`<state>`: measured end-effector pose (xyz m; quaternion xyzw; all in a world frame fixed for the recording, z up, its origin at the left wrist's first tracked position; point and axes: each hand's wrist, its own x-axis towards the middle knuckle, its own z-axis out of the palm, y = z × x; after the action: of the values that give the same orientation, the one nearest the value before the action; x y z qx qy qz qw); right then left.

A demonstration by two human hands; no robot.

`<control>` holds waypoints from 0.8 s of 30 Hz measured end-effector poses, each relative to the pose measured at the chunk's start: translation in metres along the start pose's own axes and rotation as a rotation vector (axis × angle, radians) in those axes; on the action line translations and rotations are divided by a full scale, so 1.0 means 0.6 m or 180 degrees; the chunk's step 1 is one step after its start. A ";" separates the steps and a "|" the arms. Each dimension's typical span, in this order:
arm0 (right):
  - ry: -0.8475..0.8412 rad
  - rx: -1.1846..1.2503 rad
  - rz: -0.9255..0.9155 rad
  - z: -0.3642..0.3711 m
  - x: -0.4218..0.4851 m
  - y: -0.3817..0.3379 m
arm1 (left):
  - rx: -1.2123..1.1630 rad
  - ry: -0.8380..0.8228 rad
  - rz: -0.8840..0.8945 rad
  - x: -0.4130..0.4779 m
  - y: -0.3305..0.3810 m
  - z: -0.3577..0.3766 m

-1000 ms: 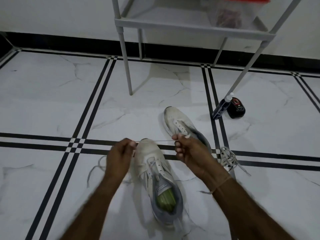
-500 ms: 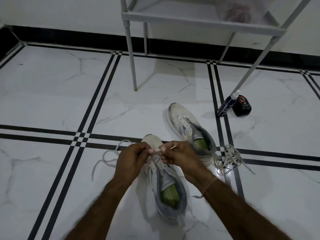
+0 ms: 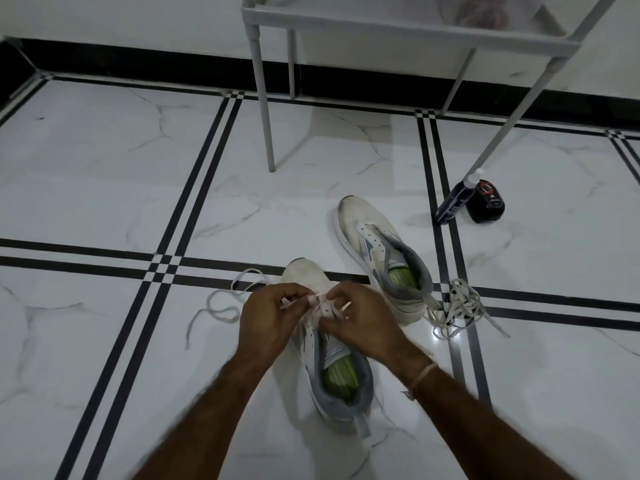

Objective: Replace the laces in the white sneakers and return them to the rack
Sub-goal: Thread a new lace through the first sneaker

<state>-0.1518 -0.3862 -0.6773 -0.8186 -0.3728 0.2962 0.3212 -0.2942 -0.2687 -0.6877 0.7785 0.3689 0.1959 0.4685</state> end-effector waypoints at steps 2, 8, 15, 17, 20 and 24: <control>0.0016 -0.0436 -0.0087 0.007 -0.006 -0.001 | -0.0009 0.0000 -0.0204 -0.003 -0.007 0.005; -0.0268 -0.0856 -0.0317 0.003 -0.010 -0.013 | -0.0002 0.0000 -0.0474 -0.009 -0.021 0.019; 0.0042 -0.0554 -0.0175 0.007 -0.006 0.009 | 0.0021 -0.0167 -0.0300 -0.015 -0.018 0.025; -0.0015 -0.0298 -0.0144 0.001 -0.006 0.016 | 0.0184 -0.0114 -0.0249 -0.021 -0.016 0.031; 0.0005 -0.0141 -0.0121 0.001 -0.006 0.018 | 0.0250 0.0021 -0.0262 -0.026 -0.017 0.045; -0.0004 0.0102 -0.0049 0.003 -0.009 0.022 | 0.0277 0.0168 -0.0255 -0.034 -0.019 0.059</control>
<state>-0.1507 -0.3968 -0.6869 -0.8102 -0.3745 0.3002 0.3364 -0.2888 -0.3016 -0.7141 0.7772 0.4202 0.1813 0.4318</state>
